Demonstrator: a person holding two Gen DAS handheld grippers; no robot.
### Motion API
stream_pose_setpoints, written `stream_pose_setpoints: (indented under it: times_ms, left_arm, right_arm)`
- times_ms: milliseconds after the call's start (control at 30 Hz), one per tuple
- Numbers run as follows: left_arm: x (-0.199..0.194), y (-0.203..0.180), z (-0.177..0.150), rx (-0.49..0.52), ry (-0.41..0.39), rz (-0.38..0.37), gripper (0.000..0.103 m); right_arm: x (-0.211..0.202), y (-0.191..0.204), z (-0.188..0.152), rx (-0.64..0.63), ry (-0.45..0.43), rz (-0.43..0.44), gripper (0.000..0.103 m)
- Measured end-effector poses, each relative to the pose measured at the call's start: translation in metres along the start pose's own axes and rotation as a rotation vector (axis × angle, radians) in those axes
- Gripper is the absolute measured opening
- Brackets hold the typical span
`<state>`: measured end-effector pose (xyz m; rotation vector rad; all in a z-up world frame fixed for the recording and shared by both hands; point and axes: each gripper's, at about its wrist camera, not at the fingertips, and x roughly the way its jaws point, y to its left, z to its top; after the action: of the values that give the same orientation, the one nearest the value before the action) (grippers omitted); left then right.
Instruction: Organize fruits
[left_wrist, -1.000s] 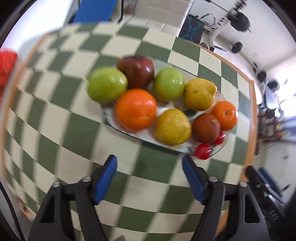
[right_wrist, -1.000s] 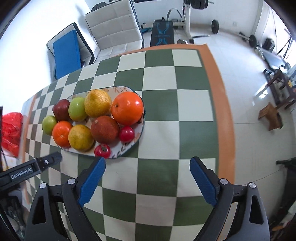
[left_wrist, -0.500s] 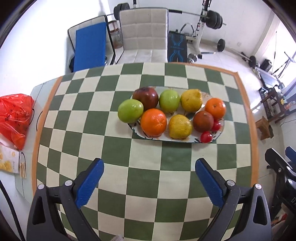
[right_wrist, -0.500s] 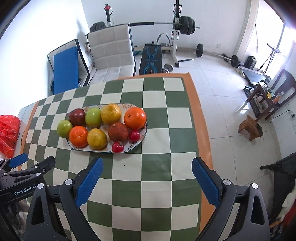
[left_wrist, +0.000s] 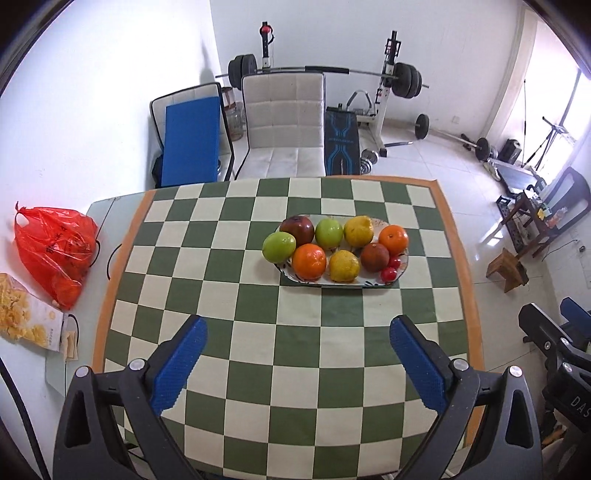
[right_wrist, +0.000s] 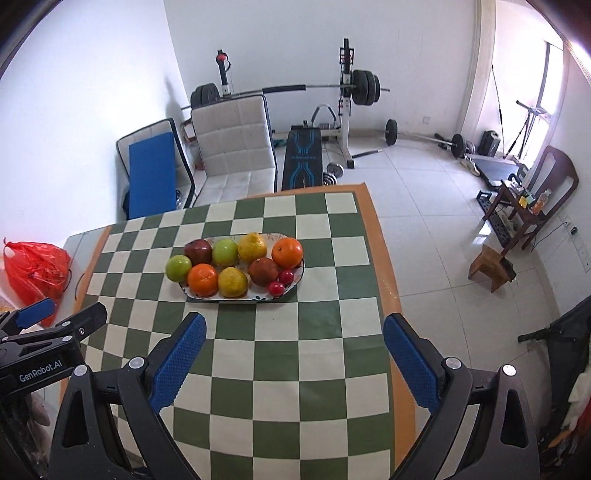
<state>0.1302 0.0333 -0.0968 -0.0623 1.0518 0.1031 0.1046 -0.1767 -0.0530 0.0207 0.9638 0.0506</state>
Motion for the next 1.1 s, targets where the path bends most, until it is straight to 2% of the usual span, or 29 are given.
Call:
stream_pose_setpoints:
  times_ms: [300,600,867,1100]
  left_arm:
    - [-0.066,-0.001,-0.019,0.036,-0.073,-0.022,0.101]
    - [-0.110,-0.001,-0.028,0.034,-0.113,-0.048,0.101]
    - [-0.116,0.001,-0.032,0.018,-0.122,-0.052,0.101]
    - [-0.097,-0.001,-0.022,0.011,-0.119,-0.039,0.101]
  right_arm:
    - [-0.094,0.014,-0.012,-0.024,-0.082,0.015,0.099]
    - [-0.149,0.021,-0.020,-0.023,-0.122,0.024,0.099]
    - [-0.156,0.020,-0.026,-0.011,-0.106,0.041,0.099]
    - [-0.126,0.015,-0.020,-0.012,-0.105,0.023,0.099]
